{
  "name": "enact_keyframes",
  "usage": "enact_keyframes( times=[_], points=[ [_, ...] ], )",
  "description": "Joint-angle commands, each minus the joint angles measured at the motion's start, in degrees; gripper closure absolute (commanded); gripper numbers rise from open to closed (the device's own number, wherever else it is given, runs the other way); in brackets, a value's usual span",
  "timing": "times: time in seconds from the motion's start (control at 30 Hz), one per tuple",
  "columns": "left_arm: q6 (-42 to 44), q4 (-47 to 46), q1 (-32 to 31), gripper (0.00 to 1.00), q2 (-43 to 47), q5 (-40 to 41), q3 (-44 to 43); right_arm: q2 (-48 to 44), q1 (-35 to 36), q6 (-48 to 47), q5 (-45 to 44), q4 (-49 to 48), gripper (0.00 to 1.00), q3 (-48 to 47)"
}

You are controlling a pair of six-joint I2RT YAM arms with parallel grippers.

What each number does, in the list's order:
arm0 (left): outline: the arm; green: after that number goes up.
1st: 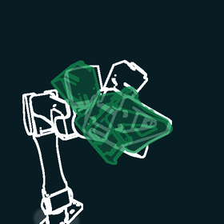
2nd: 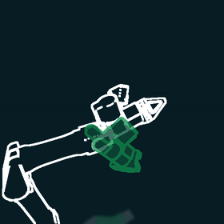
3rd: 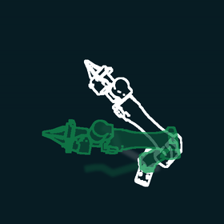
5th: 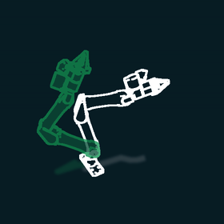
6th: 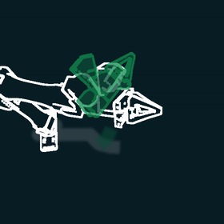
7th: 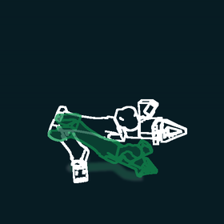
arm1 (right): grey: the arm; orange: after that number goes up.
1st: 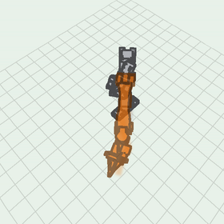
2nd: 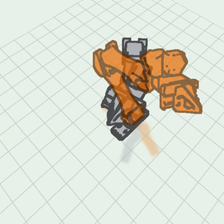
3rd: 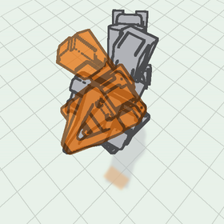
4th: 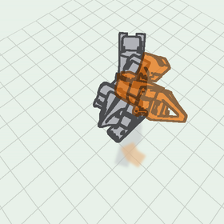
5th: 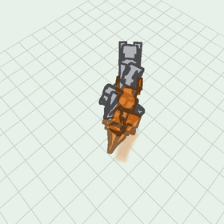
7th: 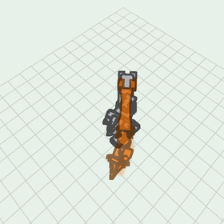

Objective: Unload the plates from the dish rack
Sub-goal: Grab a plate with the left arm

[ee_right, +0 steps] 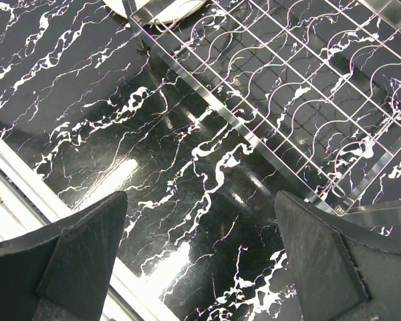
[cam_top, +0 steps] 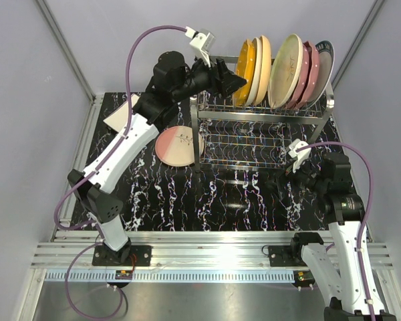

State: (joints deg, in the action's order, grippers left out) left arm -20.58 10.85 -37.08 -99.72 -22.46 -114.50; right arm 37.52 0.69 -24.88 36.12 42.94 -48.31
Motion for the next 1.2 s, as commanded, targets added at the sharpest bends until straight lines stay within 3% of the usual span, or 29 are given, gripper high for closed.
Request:
enact_keyframes(
  times=[0.0, 1.17],
  points=[
    [0.1, -0.7, -0.5, 0.39, -0.6, -2.0, -4.1, -0.4, -0.4, -0.9, 1.0, -1.3, 0.00, -0.1],
    [14.6, 0.7, -3.1, 0.67, -5.0, -1.5, -4.3, -1.0, -0.4, -0.6, 0.9, -1.2, 0.00, -0.2]
  ],
)
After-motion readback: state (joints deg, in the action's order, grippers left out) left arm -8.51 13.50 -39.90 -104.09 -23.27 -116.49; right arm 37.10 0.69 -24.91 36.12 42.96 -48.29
